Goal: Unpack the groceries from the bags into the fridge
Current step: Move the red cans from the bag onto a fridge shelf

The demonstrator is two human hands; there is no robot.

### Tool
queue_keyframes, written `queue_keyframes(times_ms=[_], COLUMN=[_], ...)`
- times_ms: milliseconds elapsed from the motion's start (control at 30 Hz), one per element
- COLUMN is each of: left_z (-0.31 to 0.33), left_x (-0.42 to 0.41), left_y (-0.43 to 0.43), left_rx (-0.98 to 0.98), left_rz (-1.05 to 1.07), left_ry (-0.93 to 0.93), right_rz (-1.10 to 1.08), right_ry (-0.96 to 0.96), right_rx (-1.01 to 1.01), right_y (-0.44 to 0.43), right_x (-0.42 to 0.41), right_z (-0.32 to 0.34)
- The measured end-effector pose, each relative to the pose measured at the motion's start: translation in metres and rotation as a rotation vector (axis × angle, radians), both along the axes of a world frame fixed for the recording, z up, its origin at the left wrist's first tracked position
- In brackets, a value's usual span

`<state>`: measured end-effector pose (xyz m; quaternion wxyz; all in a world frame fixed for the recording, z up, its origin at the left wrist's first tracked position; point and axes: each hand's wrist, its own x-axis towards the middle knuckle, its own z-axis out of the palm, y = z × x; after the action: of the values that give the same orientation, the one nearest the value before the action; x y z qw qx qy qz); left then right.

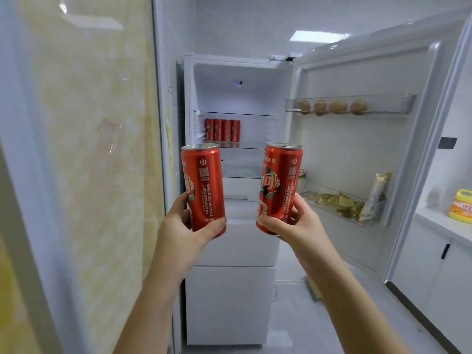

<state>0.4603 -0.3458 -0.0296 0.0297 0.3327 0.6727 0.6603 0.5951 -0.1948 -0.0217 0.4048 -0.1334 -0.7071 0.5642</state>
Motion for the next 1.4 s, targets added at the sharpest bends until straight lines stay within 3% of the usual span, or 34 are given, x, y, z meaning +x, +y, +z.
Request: queue_keyframes(times_ms=[733, 1400], left_z=[0.001, 0.007], left_x=[-0.035, -0.256], left_y=[0.090, 0.239], left_rx=[-0.025, -0.055], left_rz=[0.038, -0.040], left_ry=[0.048, 0.072], right_rz=[0.063, -0.070], right_ry=[-0.042, -0.038], right_rx=[-0.010, -0.005], right_y=[0.093, 0.225], right_x=[-0.042, -0.248], right_z=[-0.005, 0.001])
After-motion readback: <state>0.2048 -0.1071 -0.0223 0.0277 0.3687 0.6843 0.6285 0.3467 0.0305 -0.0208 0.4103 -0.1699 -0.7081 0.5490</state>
